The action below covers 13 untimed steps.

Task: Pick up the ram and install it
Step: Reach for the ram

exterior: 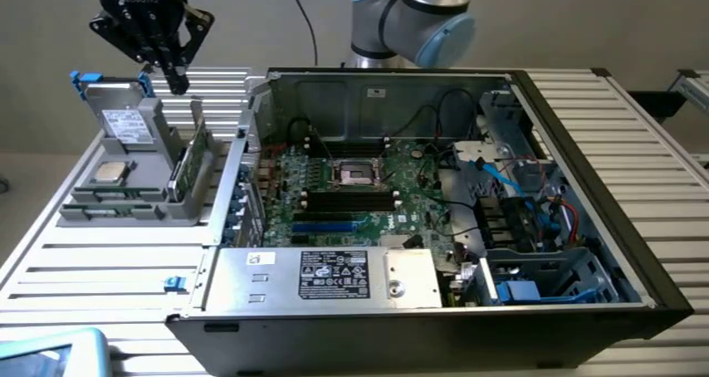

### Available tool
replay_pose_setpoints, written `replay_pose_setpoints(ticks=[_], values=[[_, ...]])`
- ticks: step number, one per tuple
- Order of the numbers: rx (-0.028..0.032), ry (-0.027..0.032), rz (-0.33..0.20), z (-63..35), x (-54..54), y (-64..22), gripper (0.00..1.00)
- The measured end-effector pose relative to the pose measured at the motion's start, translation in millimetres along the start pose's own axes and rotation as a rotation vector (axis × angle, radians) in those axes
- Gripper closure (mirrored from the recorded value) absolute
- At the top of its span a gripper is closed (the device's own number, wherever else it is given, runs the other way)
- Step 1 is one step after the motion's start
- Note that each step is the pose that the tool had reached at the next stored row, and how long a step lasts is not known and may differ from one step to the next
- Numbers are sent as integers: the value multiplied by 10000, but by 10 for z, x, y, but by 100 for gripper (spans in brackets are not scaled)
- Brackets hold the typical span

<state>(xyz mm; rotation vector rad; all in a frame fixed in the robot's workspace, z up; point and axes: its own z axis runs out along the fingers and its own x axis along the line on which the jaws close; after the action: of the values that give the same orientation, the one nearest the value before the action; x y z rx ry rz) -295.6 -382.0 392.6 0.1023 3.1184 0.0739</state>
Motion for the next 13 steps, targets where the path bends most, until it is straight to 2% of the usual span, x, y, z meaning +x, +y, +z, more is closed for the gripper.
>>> replay_pose_setpoints(ticks=[13], values=[[19,3,-89,-6,563,-37,89]])
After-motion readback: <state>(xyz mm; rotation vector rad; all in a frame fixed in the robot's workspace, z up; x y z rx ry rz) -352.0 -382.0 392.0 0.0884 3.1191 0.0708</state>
